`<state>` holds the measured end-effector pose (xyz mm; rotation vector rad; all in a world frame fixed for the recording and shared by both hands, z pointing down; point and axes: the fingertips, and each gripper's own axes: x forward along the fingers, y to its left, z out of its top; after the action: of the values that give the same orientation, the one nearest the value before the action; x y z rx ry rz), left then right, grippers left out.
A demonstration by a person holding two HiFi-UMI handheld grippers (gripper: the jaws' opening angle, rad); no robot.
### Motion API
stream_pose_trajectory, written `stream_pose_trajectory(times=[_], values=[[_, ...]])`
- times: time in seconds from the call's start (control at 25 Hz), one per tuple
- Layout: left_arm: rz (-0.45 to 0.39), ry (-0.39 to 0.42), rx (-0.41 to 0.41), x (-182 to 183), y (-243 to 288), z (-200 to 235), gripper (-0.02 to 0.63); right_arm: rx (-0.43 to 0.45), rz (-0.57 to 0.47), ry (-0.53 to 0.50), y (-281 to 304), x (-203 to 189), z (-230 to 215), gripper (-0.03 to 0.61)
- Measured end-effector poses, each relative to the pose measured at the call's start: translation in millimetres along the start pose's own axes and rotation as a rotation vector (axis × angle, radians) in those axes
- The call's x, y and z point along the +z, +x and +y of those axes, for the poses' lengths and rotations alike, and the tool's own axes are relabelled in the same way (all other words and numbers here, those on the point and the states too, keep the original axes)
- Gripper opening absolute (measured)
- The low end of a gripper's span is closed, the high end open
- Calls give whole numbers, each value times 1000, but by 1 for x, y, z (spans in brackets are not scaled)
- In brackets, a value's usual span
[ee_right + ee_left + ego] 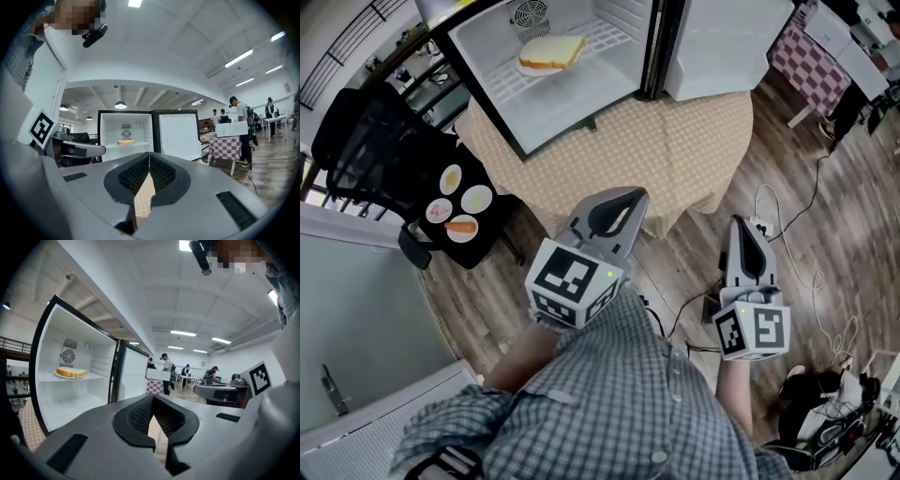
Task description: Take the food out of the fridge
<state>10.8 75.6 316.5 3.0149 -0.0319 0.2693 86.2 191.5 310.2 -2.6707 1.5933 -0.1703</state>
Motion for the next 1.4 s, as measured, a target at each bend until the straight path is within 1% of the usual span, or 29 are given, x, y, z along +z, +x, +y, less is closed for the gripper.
stream_pose_trajectory(times=[0.16,0.32,0.52,0.72,1.08,1.4], values=[[-7,-24,40,5,15,35,5,16,-7,-11,39,10,-8,11],[-8,-31,58,8,31,60,5,46,-5,-16,72,10,-7,11],[-16,-48,89,6,45,84,5,79,10,-16,104,5,-9,10],[-21,-67,140,4,40,101,5,121,24,-21,122,2,-3,11],[-23,-74,270,2,18,126,5,253,42,-14,158,-5,17,11],[-39,-80,394,12,14,154,5,389,44,-18,202,2,33,11]])
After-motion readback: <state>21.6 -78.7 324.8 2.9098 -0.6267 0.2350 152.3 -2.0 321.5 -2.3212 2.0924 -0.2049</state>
